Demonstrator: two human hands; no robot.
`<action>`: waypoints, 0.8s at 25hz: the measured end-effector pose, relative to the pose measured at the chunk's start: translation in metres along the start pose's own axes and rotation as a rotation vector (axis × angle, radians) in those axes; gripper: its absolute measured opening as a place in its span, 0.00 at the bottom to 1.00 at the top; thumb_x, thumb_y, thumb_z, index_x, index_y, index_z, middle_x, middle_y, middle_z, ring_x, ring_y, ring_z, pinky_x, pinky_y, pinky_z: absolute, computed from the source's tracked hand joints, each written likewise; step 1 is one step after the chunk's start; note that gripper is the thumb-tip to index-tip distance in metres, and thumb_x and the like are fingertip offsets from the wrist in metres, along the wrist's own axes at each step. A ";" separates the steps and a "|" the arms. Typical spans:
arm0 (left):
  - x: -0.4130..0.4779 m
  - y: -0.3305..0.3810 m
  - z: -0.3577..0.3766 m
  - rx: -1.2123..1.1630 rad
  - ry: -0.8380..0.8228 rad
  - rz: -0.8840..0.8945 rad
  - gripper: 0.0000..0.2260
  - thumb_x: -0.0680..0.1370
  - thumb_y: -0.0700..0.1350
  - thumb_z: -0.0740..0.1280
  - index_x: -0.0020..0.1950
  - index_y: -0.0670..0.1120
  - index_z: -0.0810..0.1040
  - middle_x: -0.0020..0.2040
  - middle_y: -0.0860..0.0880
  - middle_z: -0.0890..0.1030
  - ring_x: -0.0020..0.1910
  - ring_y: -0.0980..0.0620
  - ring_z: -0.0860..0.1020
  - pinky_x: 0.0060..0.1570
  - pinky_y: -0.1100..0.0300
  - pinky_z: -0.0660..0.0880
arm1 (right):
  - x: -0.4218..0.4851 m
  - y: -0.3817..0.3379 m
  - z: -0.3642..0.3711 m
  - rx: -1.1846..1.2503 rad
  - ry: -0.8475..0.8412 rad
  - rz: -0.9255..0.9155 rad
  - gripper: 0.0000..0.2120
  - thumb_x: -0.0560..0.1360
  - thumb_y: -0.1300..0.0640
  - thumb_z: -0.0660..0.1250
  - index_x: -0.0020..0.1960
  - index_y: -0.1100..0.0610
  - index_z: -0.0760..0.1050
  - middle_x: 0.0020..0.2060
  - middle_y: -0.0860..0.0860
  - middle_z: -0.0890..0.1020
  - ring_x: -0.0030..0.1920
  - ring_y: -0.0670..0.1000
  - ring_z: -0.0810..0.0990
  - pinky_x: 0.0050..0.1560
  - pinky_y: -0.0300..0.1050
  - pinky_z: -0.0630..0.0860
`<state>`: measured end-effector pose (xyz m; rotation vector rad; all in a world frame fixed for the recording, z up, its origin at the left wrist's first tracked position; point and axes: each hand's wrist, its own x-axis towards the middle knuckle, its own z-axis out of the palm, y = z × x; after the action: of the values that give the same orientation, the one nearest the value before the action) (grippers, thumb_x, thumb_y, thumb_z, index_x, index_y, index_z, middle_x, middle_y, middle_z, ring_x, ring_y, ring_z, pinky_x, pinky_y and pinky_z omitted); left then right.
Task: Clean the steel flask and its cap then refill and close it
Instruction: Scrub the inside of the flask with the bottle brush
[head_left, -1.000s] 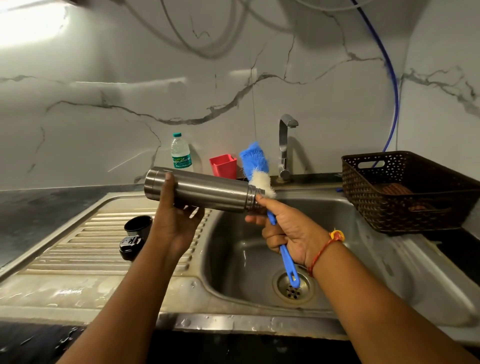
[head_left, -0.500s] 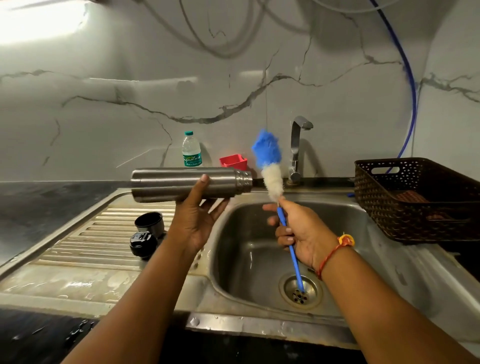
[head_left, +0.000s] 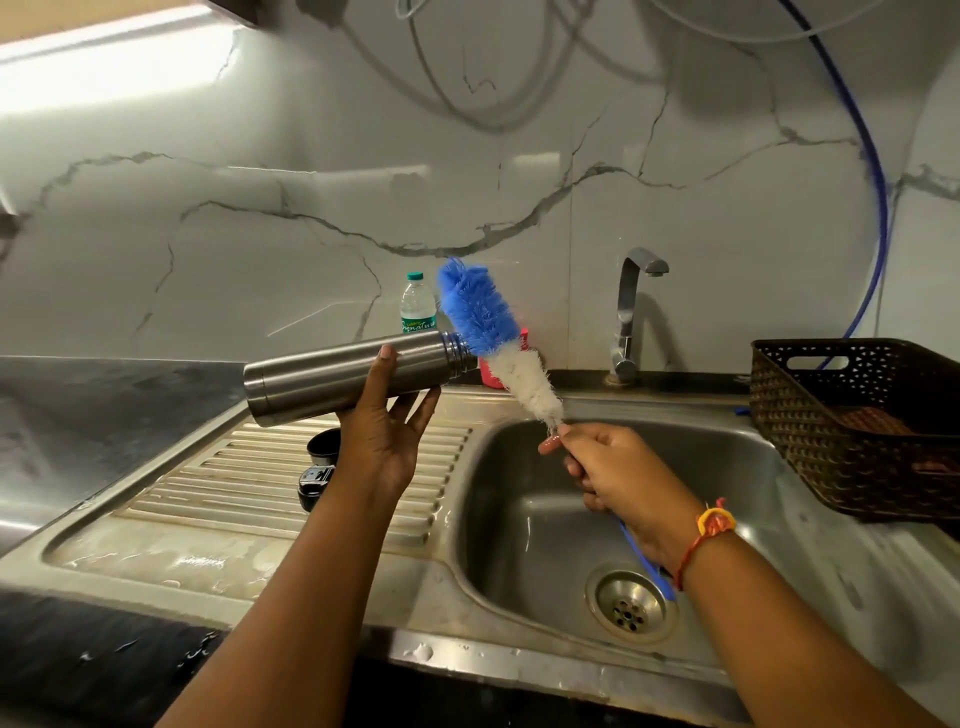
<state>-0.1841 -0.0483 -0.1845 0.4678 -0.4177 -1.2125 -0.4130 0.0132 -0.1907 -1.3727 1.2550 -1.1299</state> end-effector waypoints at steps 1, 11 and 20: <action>0.000 0.000 0.000 -0.002 0.011 0.008 0.36 0.69 0.43 0.80 0.74 0.52 0.69 0.67 0.43 0.79 0.61 0.41 0.82 0.52 0.42 0.82 | -0.002 -0.001 0.000 -0.044 0.004 -0.023 0.15 0.82 0.50 0.60 0.47 0.53 0.83 0.32 0.50 0.71 0.29 0.46 0.66 0.29 0.40 0.64; -0.012 -0.013 0.007 0.217 -0.012 0.069 0.30 0.71 0.39 0.78 0.69 0.49 0.71 0.64 0.42 0.81 0.59 0.44 0.83 0.55 0.39 0.81 | -0.002 -0.003 -0.003 -0.696 0.226 -0.267 0.13 0.82 0.51 0.60 0.48 0.54 0.81 0.33 0.49 0.79 0.35 0.48 0.77 0.37 0.45 0.75; -0.014 -0.007 0.012 0.082 0.071 0.116 0.27 0.72 0.38 0.78 0.66 0.52 0.71 0.63 0.43 0.81 0.59 0.44 0.83 0.56 0.41 0.82 | -0.008 -0.005 0.014 -0.799 0.172 -0.292 0.12 0.82 0.52 0.59 0.44 0.53 0.78 0.33 0.49 0.78 0.34 0.49 0.77 0.32 0.42 0.69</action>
<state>-0.2002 -0.0378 -0.1790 0.5486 -0.4290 -1.0666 -0.3987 0.0225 -0.1879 -2.1327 1.7801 -0.9825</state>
